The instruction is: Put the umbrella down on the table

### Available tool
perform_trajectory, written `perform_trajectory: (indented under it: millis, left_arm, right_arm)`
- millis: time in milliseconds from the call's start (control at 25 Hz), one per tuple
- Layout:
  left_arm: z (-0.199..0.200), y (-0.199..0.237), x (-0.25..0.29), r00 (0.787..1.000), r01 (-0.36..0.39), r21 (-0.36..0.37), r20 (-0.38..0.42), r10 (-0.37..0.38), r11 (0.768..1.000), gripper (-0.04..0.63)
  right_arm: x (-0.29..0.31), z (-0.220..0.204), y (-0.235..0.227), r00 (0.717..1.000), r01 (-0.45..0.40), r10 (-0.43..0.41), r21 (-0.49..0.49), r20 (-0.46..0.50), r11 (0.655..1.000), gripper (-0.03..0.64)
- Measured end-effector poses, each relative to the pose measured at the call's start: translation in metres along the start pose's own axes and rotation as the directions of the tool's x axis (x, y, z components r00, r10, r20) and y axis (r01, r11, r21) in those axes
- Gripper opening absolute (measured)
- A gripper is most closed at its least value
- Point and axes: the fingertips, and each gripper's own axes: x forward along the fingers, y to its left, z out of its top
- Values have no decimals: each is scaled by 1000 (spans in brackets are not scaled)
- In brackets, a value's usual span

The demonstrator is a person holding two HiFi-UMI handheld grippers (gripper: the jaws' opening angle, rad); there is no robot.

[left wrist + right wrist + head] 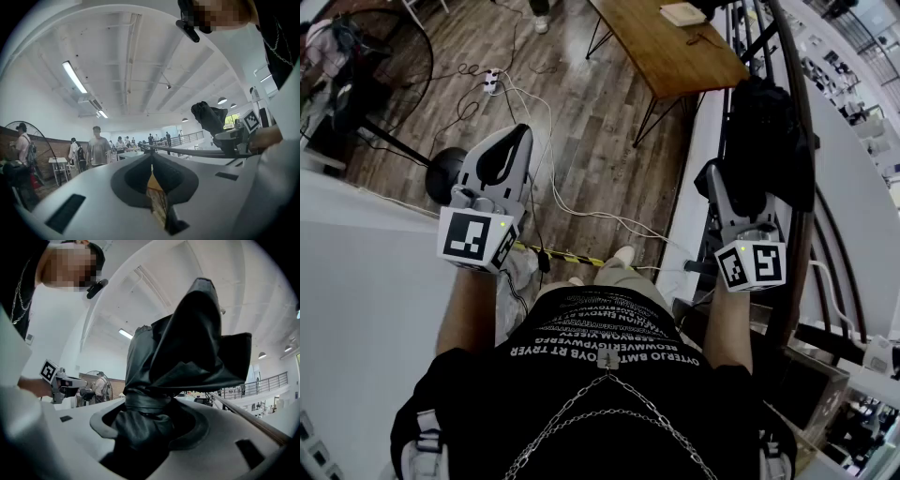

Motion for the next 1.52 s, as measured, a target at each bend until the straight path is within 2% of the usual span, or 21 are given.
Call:
perform_trajectory:
  millis: [320, 680, 880, 1200, 1520]
  left_arm:
    - [-4, -23, -44, 999, 41, 13, 17, -41, 999, 32]
    - [-10, -57, -43, 994, 111, 14, -1, -111, 994, 32]
    - [-12, -64, -22, 991, 135, 28, -17, -135, 990, 32]
    - [-11, -74, 32, 987, 159, 39, -30, -158, 987, 32]
    - [-19, -76, 110, 984, 174, 38, -42, -172, 984, 32]
  right_arm:
    - [-32, -9, 53, 999, -25, 24, -22, -28, 999, 265]
    - [-64, -18, 43, 998, 17, -15, 24, -56, 1000, 267]
    - [-56, -28, 23, 998, 40, -37, 62, -57, 997, 267]
    - [-29, -27, -13, 998, 38, -36, 59, -44, 998, 267]
    - [12, -45, -67, 997, 39, -33, 80, -71, 996, 267]
